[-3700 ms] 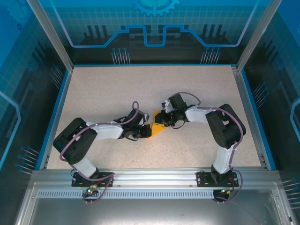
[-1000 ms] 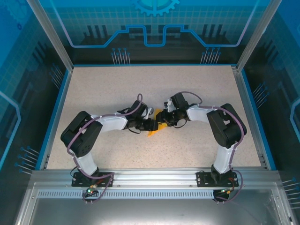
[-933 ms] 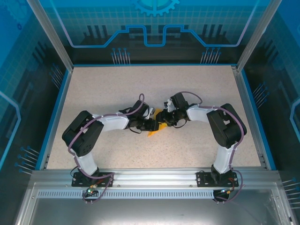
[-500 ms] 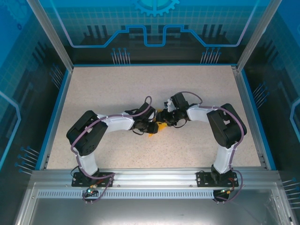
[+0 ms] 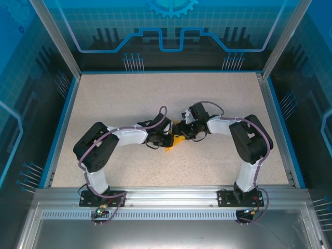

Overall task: Fold a paper plane with a square sheet of paper (pick it up from the middle)
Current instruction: Fourth fold the wing at the center of the table.

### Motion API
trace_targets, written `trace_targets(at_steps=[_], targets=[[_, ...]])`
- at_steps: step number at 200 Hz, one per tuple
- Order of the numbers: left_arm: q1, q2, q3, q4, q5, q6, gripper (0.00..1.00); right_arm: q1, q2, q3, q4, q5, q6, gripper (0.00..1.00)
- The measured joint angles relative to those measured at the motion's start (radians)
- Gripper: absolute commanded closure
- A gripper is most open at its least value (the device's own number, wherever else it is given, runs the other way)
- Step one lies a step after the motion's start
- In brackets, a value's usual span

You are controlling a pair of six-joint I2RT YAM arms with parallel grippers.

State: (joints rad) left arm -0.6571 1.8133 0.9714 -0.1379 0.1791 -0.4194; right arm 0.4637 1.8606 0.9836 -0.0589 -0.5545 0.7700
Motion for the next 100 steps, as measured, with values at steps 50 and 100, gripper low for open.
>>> trace_targets(at_steps=[50, 100], targets=[[0.076, -0.003, -0.065, 0.106, 0.155, -0.027, 0.95, 0.0, -0.04, -0.025, 0.001, -0.01, -0.001, 0.7], [0.092, -0.003, -0.073, 0.13, 0.211, -0.04, 0.95, 0.002, -0.048, -0.026, 0.032, -0.042, 0.0, 0.75]])
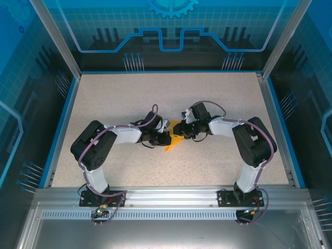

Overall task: Fold a paper plane with a square sheet of paper (pick it up from the middle)
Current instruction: Fourth fold the wing at the center of the table.

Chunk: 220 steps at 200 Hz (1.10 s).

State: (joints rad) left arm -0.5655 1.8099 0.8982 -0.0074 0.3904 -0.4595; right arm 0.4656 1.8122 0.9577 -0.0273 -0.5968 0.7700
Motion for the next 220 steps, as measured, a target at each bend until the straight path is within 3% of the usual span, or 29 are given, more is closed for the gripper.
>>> trace_targets(at_steps=[39, 87, 123, 142, 174, 220], targets=[[0.003, 0.0, -0.004, 0.013, 0.013, -0.012, 0.95, 0.0, 0.051, 0.029, 0.021, -0.01, 0.008, 0.78], [0.008, 0.0, -0.005, 0.013, 0.019, -0.013, 0.82, 0.001, 0.101, 0.039, 0.044, -0.008, 0.02, 0.78], [0.008, -0.007, -0.031, 0.014, 0.019, -0.013, 0.82, 0.001, 0.106, 0.04, 0.044, -0.006, 0.024, 0.78], [0.008, -0.016, -0.037, 0.014, 0.019, -0.013, 0.83, 0.001, 0.11, 0.047, 0.044, -0.006, 0.027, 0.78], [0.008, -0.028, -0.058, 0.021, 0.019, -0.023, 0.93, 0.0, 0.111, 0.058, 0.043, -0.006, 0.027, 0.77], [0.009, -0.029, -0.071, 0.043, 0.026, -0.039, 0.97, 0.001, 0.117, 0.065, 0.043, -0.006, 0.026, 0.77]])
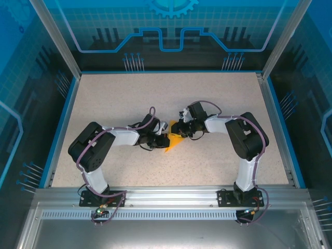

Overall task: Fold a paper plane with a square sheet of paper (pick it up from the middle)
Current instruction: Fourth fold the wing at the center of the table.

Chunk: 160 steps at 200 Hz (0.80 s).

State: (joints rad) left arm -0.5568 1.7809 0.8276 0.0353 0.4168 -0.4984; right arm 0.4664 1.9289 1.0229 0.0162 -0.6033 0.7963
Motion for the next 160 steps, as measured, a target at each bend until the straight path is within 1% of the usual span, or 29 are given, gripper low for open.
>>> trace_targets(at_steps=[19, 97, 139, 160], targets=[[0.006, 0.0, -0.008, 0.012, 0.01, -0.002, 0.98, 0.0, 0.007, 0.0, 0.0, 0.0, 0.0, 0.77], [0.057, 0.003, -0.034, 0.068, 0.116, -0.034, 0.98, 0.0, 0.025, 0.015, 0.005, -0.005, 0.001, 0.74], [0.064, 0.009, -0.034, 0.071, 0.132, -0.039, 0.97, 0.0, 0.02, 0.015, 0.008, -0.001, 0.016, 0.74], [0.064, 0.02, -0.034, 0.072, 0.137, -0.038, 0.98, -0.001, -0.016, -0.01, 0.007, 0.031, 0.023, 0.73]])
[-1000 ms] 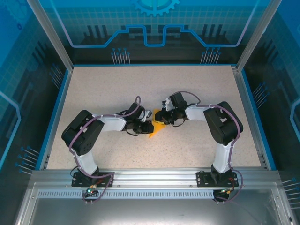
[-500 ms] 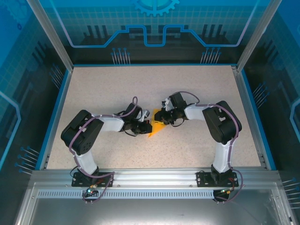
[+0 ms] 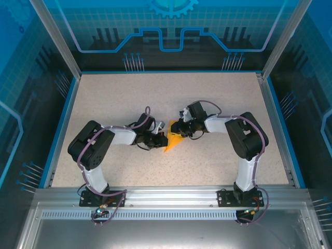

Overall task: Fold a paper plane with a square sheet of paper (pick it up from the middle)
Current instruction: Fourth fold the wing at the center of the table.

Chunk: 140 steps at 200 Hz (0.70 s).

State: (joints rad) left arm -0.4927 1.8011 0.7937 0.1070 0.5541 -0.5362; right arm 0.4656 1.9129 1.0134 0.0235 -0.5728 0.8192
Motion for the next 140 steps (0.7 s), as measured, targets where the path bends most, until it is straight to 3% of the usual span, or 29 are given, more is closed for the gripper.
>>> trace_targets(at_steps=[48, 140], targets=[[0.003, 0.019, 0.015, -0.012, 0.018, 0.019, 0.99, 0.0, -0.097, -0.058, -0.004, 0.052, 0.008, 0.73], [0.011, 0.035, 0.024, -0.014, 0.045, 0.018, 0.99, 0.026, -0.002, -0.005, 0.013, 0.018, 0.008, 0.74]])
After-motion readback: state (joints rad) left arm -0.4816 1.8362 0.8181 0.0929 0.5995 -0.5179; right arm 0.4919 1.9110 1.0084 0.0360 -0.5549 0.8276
